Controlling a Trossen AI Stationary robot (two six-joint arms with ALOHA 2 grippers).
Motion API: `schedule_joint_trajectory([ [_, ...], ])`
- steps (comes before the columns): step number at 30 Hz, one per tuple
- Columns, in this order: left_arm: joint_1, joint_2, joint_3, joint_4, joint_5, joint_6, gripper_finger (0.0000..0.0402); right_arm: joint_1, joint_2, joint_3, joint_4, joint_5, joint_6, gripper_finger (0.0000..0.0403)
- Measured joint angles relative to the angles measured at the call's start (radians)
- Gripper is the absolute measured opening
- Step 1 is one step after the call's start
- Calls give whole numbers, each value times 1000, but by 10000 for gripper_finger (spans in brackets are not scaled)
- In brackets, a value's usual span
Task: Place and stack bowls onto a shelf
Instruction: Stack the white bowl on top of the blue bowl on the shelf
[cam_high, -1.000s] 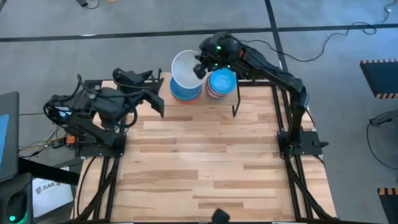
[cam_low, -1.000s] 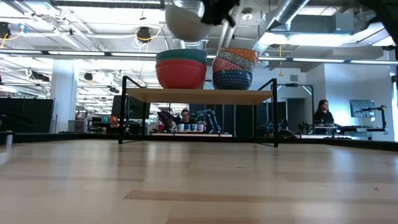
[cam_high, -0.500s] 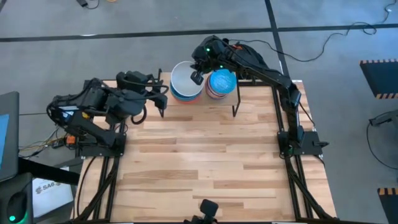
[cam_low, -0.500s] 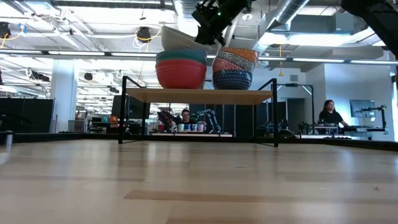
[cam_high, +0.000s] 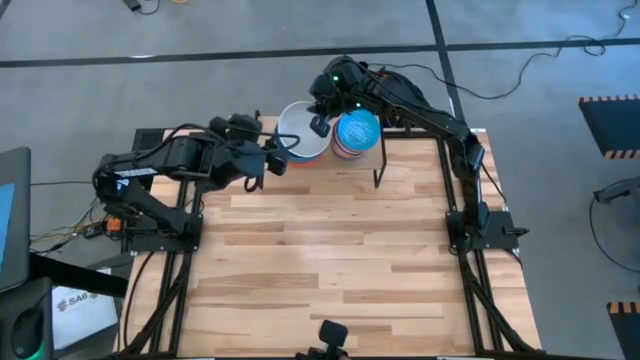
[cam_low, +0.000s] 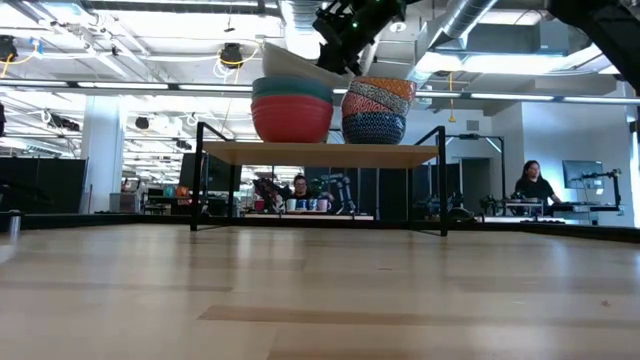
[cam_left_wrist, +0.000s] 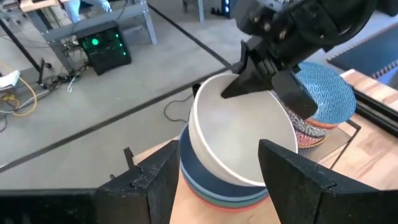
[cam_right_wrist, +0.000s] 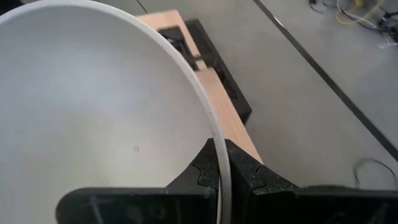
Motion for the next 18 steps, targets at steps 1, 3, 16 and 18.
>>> schedule_joint_trajectory([
  [1,6,1,0,0,9,1,204,0,0,0,8,-9,0,31],
  [3,19,5,0,3,29,0,204,1,0,0,28,-35,-3,34],
  [16,25,11,0,6,34,-38,204,2,0,0,45,-86,6,93],
  [18,25,11,0,6,35,-42,204,2,0,0,38,-86,9,108],
])
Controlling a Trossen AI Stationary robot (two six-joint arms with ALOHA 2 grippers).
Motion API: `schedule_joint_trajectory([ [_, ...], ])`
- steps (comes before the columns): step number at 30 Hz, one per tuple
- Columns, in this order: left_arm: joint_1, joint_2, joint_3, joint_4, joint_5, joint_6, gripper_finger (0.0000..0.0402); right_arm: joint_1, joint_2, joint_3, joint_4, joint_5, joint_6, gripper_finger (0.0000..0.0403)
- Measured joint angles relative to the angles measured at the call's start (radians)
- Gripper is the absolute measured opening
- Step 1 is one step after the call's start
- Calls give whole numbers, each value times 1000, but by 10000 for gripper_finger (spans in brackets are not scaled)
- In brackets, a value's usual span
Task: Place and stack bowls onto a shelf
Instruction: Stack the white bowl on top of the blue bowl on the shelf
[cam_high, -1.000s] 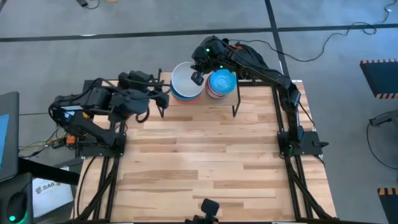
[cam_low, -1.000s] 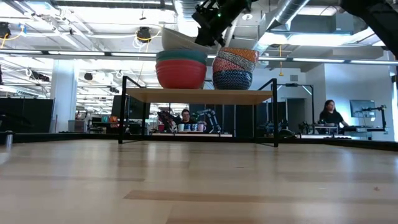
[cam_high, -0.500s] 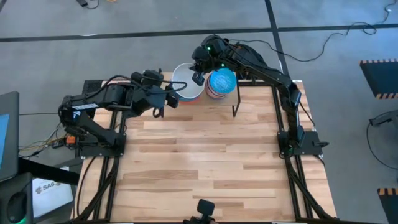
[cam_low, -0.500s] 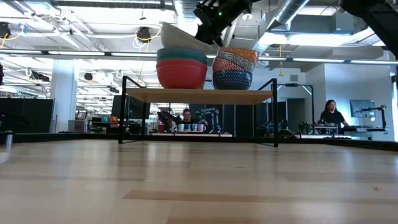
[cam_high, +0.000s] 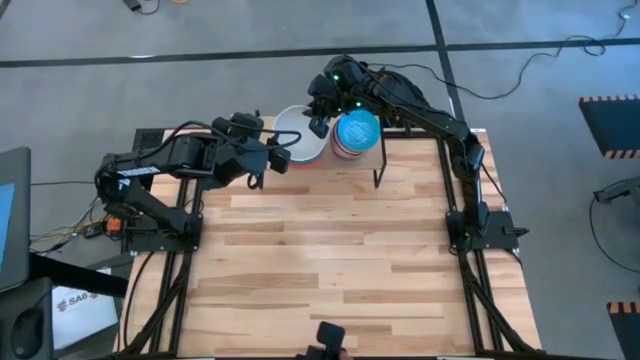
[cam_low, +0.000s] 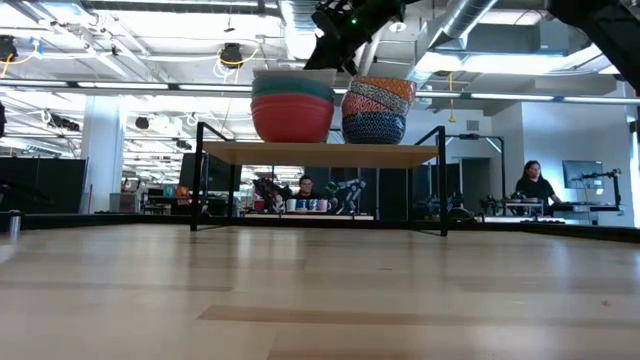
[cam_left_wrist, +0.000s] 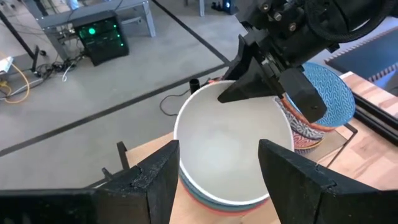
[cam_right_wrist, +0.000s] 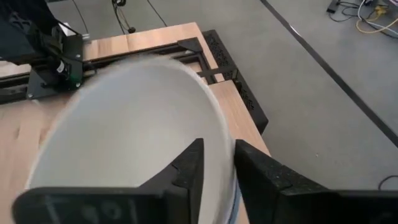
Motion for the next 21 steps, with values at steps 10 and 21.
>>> schedule_joint_trajectory([
  [10,-3,0,0,-30,4,-4,204,-14,-39,2,100,-9,-9,167],
  [21,-112,-1,-129,-242,-7,-318,204,-30,91,-3,106,-155,41,144],
])
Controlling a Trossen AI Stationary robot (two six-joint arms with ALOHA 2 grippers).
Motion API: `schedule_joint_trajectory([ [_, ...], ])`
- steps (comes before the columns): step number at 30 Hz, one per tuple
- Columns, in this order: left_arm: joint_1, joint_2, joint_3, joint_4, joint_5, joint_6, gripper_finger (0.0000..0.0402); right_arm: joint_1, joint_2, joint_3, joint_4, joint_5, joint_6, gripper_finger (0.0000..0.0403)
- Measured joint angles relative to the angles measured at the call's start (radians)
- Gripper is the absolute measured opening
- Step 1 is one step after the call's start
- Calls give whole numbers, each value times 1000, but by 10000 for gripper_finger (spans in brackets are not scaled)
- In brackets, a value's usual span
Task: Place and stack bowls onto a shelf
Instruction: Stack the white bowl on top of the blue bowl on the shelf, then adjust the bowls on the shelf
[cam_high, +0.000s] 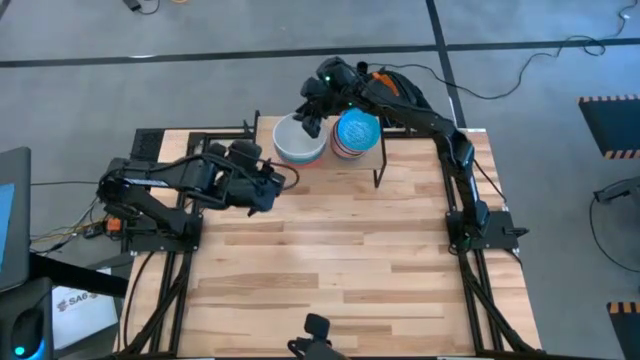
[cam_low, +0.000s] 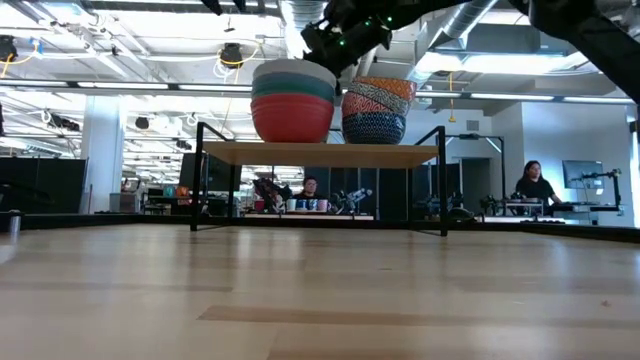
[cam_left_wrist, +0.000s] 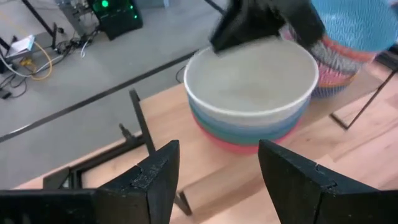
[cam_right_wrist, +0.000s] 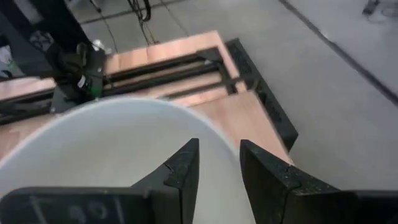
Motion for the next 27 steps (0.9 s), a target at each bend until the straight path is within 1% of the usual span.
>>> schedule_joint_trajectory([
  [4,-20,-1,-7,-46,-12,-65,204,0,7,3,52,-6,0,138],
  [7,-26,0,-6,-45,-31,-68,204,6,-2,3,107,-9,1,137],
  [10,-26,-8,-6,-47,-35,-68,204,5,-35,2,118,-9,0,137],
  [15,-48,-18,-6,-64,-61,-75,204,6,-133,3,56,-23,1,137],
  [19,-107,-47,-6,-89,-145,-87,203,42,-223,3,-4,-102,25,137],
  [21,-148,-62,-6,-133,-193,-128,199,74,-259,4,-39,-121,27,136],
  [24,-216,-79,-18,-201,-261,-213,185,132,-303,-26,-97,-102,27,134],
  [27,-274,-92,-92,-196,-285,-288,168,181,-364,-161,-92,-6,41,126],
])
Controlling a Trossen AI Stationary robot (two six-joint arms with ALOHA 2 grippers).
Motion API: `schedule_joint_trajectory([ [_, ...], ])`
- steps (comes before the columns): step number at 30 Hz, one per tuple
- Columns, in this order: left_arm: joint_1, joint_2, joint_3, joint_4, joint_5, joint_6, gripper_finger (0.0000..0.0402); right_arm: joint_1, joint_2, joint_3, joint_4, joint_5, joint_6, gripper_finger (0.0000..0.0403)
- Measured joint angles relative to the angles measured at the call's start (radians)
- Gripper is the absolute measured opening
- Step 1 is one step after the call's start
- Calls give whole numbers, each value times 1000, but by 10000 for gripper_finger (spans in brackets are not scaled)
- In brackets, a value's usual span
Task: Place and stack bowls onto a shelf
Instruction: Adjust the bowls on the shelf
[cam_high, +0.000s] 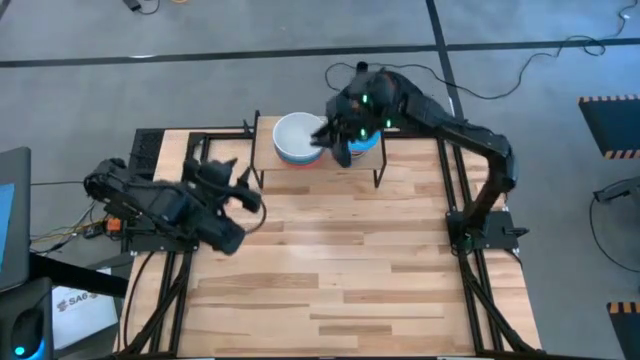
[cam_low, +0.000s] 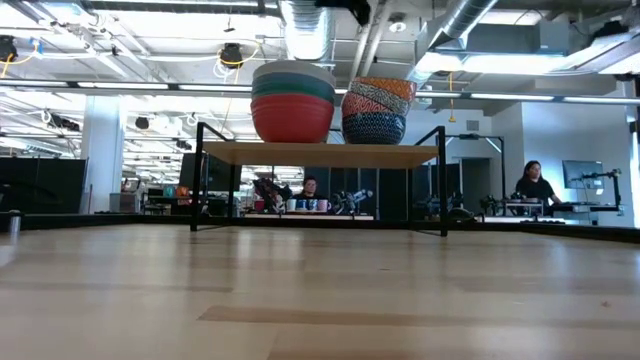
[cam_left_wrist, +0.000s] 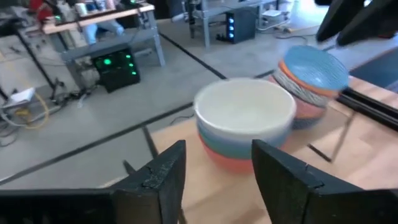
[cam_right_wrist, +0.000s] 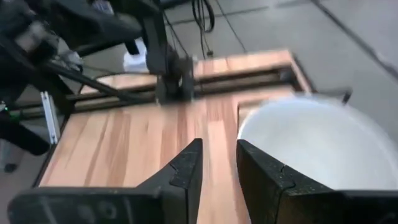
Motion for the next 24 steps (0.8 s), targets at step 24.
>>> schedule_joint_trajectory([
  [24,-187,-127,-493,713,-19,103,45,391,-461,-1122,1188,97,424,23],
])
